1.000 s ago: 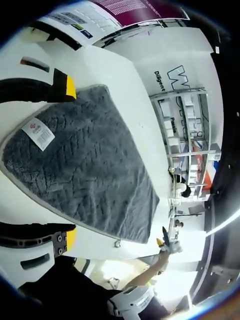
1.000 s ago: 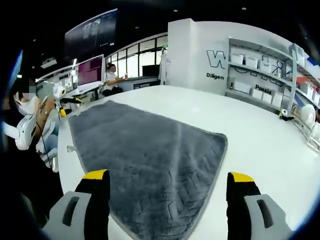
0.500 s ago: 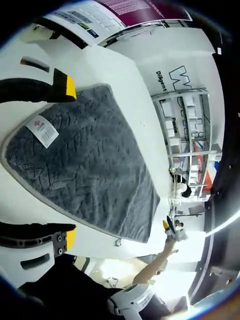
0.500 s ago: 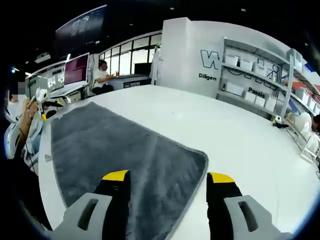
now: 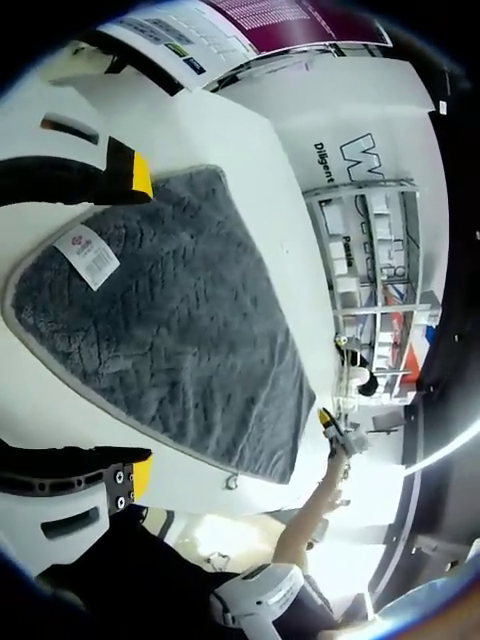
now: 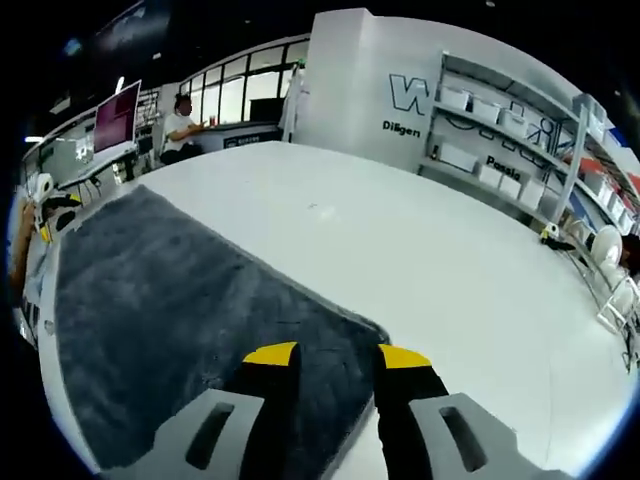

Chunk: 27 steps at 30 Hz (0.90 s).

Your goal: Open the folded towel by lifting each exposed corner and separating the folded layers until the towel lies flat within the target outline without major curled edges

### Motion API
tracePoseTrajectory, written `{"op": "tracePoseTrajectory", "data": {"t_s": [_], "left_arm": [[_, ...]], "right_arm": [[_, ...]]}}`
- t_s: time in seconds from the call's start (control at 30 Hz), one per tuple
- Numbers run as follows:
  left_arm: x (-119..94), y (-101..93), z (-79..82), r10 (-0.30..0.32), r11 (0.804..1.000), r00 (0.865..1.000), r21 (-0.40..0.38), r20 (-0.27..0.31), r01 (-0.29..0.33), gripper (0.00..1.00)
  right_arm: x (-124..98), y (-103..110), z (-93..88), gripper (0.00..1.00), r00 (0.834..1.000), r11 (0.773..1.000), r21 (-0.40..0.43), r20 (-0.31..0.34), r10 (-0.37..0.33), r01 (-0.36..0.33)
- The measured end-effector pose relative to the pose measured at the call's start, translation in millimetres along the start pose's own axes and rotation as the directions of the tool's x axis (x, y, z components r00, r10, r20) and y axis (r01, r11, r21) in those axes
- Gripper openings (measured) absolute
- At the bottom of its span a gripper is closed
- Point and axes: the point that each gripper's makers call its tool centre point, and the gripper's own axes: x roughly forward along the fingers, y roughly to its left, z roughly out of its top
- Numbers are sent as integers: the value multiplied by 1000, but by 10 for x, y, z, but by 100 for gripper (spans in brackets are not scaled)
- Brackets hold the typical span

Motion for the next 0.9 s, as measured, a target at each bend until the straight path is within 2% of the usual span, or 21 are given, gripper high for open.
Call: {"op": "tracePoseTrajectory", "data": {"t_s": [0.27,0.33,0.43,0.57,0.77,0.9], "left_arm": [[-23,-11,-18,-5,1000,1000,-19,7,5,99],[-14,-10,-23,-4,1000,1000,-20,6,4,99],[1,-29,-21,-9,1000,1000,-21,9,10,99],[12,-40,-23,-14,1000,1000,-23,12,14,99],[21,-40,-60,-15,999,1000,-33,11,15,99],[21,-41,-70,-14,999,1000,-37,12,15,99]], "right_arm": [[245,-78,-118,21,999,999,48,-37,-2,4],[295,-66,-156,19,999,997,78,-46,-1,5],[343,-72,-216,14,998,997,76,-65,-4,9],[352,-59,-302,10,996,998,56,-90,-19,25],[335,-11,-312,8,997,997,72,-76,-13,19],[352,-69,-312,8,998,995,97,-68,-16,23]]}}
